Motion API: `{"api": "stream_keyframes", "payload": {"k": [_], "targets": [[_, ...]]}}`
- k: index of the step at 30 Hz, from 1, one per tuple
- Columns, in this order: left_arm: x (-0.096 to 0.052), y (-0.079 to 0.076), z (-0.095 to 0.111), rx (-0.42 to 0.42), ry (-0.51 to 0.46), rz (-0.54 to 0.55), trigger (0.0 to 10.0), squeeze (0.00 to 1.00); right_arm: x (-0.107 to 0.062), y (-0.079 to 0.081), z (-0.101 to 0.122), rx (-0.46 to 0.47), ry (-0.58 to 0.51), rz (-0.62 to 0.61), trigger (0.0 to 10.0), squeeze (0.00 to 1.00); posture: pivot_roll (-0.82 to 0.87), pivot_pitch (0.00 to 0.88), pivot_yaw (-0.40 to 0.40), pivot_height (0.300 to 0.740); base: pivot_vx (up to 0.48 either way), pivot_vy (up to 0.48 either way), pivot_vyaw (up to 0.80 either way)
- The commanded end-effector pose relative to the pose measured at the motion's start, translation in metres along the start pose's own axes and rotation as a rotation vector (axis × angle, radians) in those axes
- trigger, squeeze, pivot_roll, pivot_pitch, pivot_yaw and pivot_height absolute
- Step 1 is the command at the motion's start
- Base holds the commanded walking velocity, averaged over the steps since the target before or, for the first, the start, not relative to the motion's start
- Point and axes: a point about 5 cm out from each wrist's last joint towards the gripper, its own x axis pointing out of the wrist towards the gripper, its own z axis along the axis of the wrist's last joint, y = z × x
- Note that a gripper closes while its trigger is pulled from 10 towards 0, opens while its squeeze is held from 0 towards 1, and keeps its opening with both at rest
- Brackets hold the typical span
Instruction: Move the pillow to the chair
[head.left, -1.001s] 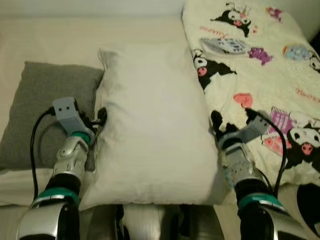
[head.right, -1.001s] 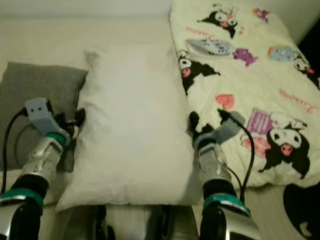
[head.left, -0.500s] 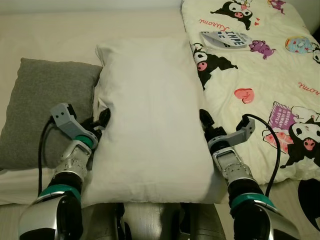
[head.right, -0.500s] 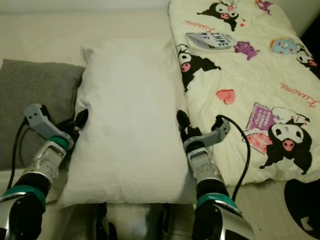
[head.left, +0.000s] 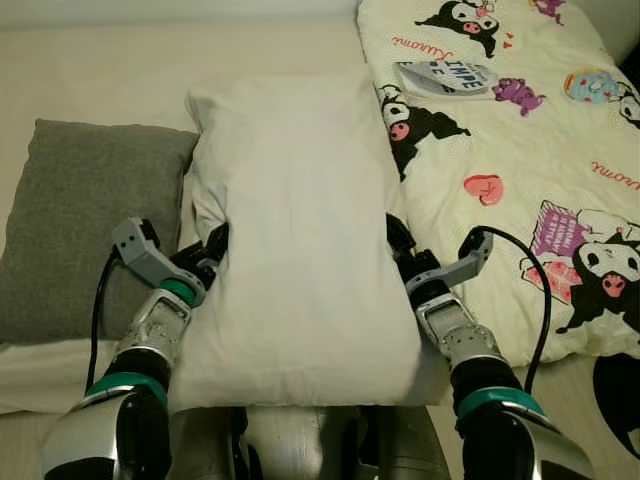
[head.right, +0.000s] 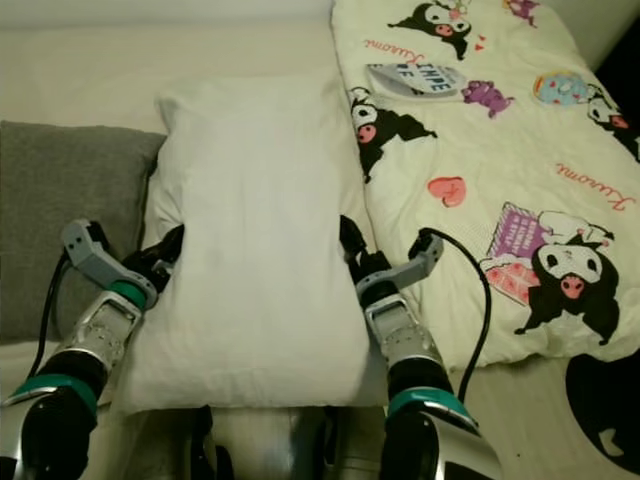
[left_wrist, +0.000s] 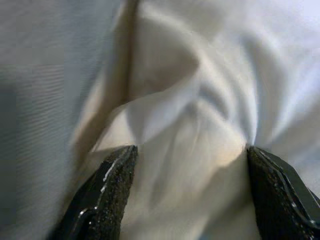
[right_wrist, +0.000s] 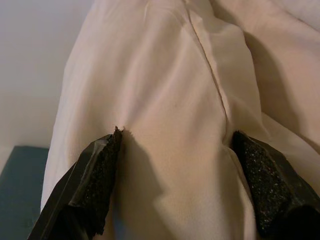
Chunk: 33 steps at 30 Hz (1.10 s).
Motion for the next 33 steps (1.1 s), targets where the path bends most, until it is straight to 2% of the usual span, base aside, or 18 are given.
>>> {"api": "stream_keyframes", "payload": {"k": [1,3,4,5,7,11,12,14,18,20,22,25,26,27,33], "targets": [[-0.016,0.026,-0.012,0.056,0.068,0.114,10.0,1.00,-0.005,-0.006,-0.011,0.000,0.050,-0.016,10.0,1.00,-0.07,0.222,0.054,0.592,0.000,0.000,0.00],[-0.016,0.026,-0.012,0.056,0.068,0.114,10.0,1.00,-0.005,-0.006,-0.011,0.000,0.050,-0.016,10.0,1.00,-0.07,0.222,0.054,0.592,0.000,0.000,0.00],[-0.022,0.037,-0.006,0.086,0.052,0.172,10.0,1.00,-0.005,-0.007,-0.008,-0.011,0.045,-0.018,10.0,1.00,-0.07,0.214,0.054,0.592,0.000,0.000,0.00],[-0.022,0.037,-0.006,0.086,0.052,0.172,10.0,1.00,-0.005,-0.007,-0.008,-0.011,0.045,-0.018,10.0,1.00,-0.07,0.214,0.054,0.592,0.000,0.000,0.00],[-0.029,0.050,0.003,0.030,-0.013,0.243,10.0,1.00,-0.006,-0.008,-0.002,-0.018,0.025,-0.031,10.0,1.00,-0.07,0.217,0.051,0.592,0.000,0.000,0.00],[-0.030,0.053,0.006,-0.003,-0.035,0.257,10.0,1.00,-0.007,-0.009,0.000,-0.018,0.021,-0.033,10.0,1.00,-0.07,0.217,0.051,0.592,0.000,0.000,0.00],[-0.033,0.057,0.006,-0.128,-0.109,0.311,10.0,1.00,-0.005,-0.006,0.013,0.007,-0.025,-0.021,10.0,1.00,-0.08,0.219,0.047,0.592,0.000,0.000,0.00],[-0.033,0.057,0.005,-0.192,-0.137,0.324,10.0,1.00,-0.003,-0.003,0.026,0.040,-0.080,-0.008,10.0,1.00,-0.09,0.217,0.049,0.592,0.000,0.000,0.00],[-0.033,0.057,0.005,-0.196,-0.136,0.319,10.0,1.00,-0.002,-0.002,0.030,0.052,-0.097,-0.005,10.0,1.00,-0.09,0.217,0.049,0.592,0.000,0.000,0.00],[-0.029,0.050,0.001,-0.243,-0.129,0.272,10.0,1.00,-0.001,0.008,0.031,0.047,-0.070,0.084,10.0,1.00,-0.09,0.219,0.046,0.592,0.000,0.000,0.00],[-0.029,0.050,0.001,-0.243,-0.129,0.272,10.0,1.00,-0.001,0.008,0.031,0.047,-0.070,0.084,10.0,1.00,-0.09,0.219,0.046,0.592,0.000,0.000,0.00],[-0.019,0.032,-0.007,-0.377,-0.144,0.168,10.0,1.00,-0.007,0.020,0.010,0.026,0.106,0.254,10.0,1.00,-0.09,0.225,0.037,0.592,0.000,0.000,0.00],[-0.019,0.032,-0.007,-0.377,-0.144,0.168,10.0,1.00,-0.007,0.020,0.010,0.026,0.106,0.254,10.0,1.00,-0.09,0.225,0.037,0.592,0.000,0.000,0.00],[-0.014,0.020,-0.014,-0.391,-0.103,0.102,10.0,1.00,-0.014,0.018,-0.006,-0.027,0.213,0.277,10.0,1.00,-0.09,0.225,0.037,0.592,0.000,0.000,0.00],[-0.010,0.009,-0.025,-0.391,-0.028,0.033,10.0,1.00,-0.019,0.016,-0.019,-0.023,0.272,0.278,10.0,1.00,-0.09,0.225,0.037,0.592,0.000,0.000,0.00]]}}
